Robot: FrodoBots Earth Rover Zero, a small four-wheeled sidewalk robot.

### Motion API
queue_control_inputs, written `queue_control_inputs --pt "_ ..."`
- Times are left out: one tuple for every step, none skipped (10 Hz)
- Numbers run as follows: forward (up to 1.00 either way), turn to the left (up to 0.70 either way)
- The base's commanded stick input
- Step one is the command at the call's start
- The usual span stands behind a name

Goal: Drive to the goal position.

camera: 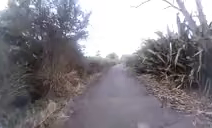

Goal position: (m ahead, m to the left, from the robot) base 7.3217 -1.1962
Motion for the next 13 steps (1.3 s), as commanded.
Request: queue_control_inputs --pt "0.7 -0.35" --pt "0.7 -0.35" --pt "0.7 -0.35" --pt "0.7 -0.35" --pt "0.7 -0.35" --pt "0.7 -0.35" --pt "0.7 -0.35" --pt "0.7 -0.35" --pt "0.7 -0.35" --pt "0.7 0.0" --pt "0.7 0.0" --pt "0.7 0.0" --pt "0.7 0.0"
